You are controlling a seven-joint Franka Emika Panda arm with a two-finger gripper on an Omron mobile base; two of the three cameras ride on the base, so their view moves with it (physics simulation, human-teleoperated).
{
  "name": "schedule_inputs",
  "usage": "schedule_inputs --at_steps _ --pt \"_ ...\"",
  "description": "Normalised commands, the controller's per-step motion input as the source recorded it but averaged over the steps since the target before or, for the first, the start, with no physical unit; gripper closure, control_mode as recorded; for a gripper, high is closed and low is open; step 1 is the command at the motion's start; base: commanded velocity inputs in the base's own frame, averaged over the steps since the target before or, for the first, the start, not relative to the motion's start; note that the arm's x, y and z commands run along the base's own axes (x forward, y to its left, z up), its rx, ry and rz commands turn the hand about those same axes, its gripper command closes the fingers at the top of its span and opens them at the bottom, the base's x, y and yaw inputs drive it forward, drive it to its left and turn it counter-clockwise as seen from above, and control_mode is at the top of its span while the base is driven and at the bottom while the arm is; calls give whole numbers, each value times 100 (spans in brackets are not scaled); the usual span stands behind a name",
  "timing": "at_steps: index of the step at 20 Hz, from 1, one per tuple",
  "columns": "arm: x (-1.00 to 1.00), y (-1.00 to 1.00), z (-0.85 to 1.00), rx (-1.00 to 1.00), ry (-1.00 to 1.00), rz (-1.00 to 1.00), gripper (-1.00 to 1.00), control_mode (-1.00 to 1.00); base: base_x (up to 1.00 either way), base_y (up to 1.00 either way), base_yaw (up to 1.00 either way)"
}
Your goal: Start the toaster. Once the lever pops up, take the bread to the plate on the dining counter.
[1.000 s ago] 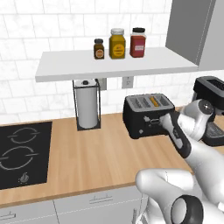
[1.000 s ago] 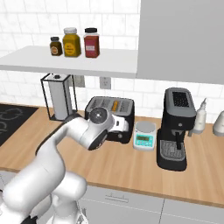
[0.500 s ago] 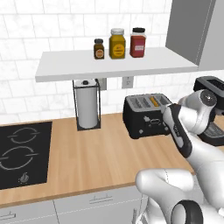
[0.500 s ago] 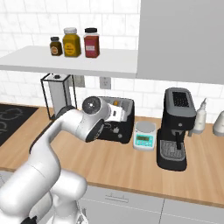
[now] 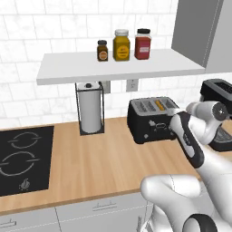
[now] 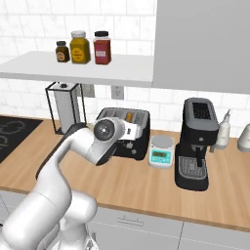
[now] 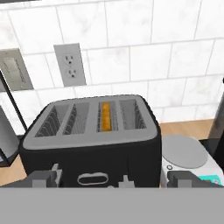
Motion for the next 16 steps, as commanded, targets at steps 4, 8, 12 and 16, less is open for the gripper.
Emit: schedule_inputs --at_steps 4,8,12,16 --pt "18 6 5 0 -1 0 -100 -100 0 0 0" --pt "29 8 5 0 0 0 -100 -100 0 0 0" --pt "31 8 0 0 0 0 -100 -100 0 0 0" --pt "37 13 0 0 0 0 -100 -100 0 0 0"
